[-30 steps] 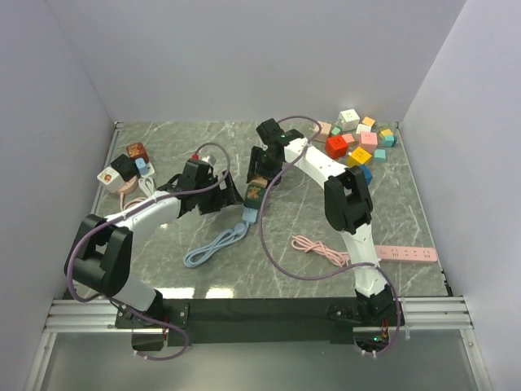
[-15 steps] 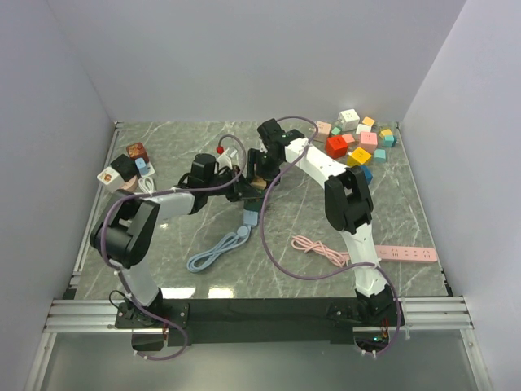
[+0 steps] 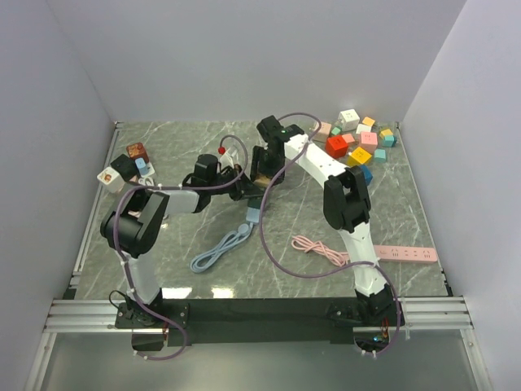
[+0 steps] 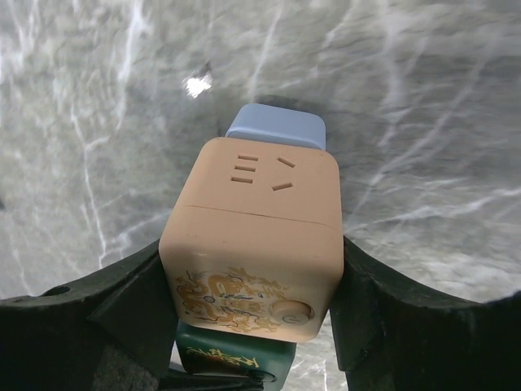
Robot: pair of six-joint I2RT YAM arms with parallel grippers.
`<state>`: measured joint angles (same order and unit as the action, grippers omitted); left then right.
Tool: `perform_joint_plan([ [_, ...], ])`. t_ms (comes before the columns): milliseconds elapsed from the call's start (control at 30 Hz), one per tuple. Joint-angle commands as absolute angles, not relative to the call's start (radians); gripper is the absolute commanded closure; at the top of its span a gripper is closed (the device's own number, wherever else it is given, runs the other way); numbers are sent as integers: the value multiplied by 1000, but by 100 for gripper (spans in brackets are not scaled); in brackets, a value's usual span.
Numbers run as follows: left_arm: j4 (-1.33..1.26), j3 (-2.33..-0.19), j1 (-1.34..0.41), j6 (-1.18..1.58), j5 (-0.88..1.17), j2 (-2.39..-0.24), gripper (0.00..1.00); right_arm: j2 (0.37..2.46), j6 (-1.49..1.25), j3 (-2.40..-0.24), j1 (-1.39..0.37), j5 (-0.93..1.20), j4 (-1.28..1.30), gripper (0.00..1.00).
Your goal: Pull the plug off the socket
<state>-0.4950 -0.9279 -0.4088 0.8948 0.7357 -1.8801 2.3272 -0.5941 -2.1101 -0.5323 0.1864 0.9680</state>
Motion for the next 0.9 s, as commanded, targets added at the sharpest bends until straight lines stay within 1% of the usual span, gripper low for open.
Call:
perform_joint_plan([
  [0, -259, -821, -384, 749, 514, -2045, 99, 2249, -617, -2218, -534, 167, 1023, 100],
  [133, -285, -805, -388, 759, 517, -2137, 99, 2244, -632, -2256, -541, 126, 1061, 100],
  [300, -304, -828, -393, 775, 520, -2183, 99, 2266, -637, -2341, -570, 74, 1109, 100],
  [400, -282, -859, -400, 772, 514, -2198, 99, 2270, -649, -2365, -580, 83, 1112, 100],
  [500, -285, -874, -403, 778, 522, -2215, 99, 2263, -667, -2362, -581, 69, 1114, 100],
  [567, -285, -874, -403, 781, 523, -2210, 99, 2240, -669, -2346, -571, 2, 1117, 100],
  [600, -287, -874, -403, 781, 529, -2203, 99, 2214, -670, -2298, -562, 2, 1106, 100],
  [733, -290, -873, -403, 792, 535, -2158, 99, 2157, -692, -2162, -431, -43, 1004, 100],
  [767, -287, -882, -403, 793, 540, -2151, 99, 2143, -689, -2123, -357, -3, 965, 100],
  [800, -287, -887, -403, 796, 554, -2135, 99, 2113, -686, -2052, -319, 39, 925, 100],
  [867, -287, -902, -403, 802, 566, -2115, 99, 2092, -695, -2002, -223, 60, 832, 100],
])
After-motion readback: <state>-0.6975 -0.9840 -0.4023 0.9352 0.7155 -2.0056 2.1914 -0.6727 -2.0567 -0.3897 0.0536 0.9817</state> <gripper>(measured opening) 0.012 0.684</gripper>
